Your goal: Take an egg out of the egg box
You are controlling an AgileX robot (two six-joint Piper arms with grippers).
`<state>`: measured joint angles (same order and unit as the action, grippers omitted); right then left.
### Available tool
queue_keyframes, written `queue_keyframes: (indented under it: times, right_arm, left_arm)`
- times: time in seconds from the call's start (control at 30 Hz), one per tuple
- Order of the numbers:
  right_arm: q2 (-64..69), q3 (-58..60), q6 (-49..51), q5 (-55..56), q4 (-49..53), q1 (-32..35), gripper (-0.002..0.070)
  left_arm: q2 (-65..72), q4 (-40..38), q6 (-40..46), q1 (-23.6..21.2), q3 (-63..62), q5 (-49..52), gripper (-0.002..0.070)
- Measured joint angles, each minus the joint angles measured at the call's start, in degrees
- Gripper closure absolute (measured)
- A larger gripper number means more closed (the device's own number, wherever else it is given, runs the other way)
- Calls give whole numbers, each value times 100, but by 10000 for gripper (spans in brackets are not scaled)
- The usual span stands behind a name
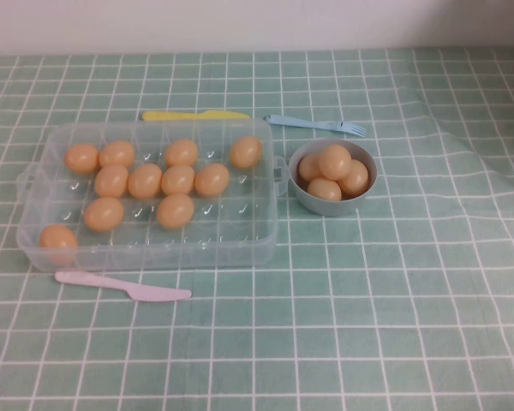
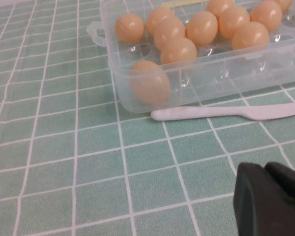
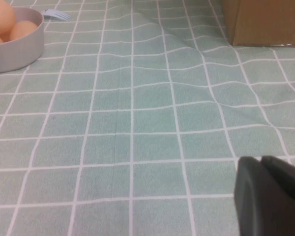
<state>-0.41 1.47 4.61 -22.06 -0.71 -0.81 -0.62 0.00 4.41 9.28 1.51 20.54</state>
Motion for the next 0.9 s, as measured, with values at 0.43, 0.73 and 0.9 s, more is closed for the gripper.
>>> queue_keyframes:
  times: [0.43,0.73,0.9]
  right_arm:
    - [0,0,0,0,0,0,694]
    - [0,0,0,0,0,0,694]
    - [0,0,0,0,0,0,694]
  left_arm:
    - [0,-349,0,0,0,-276,679]
    - [0,-901,-34,0,0,-524,679]
    - [0,-1074,-45,0,0,-527,679]
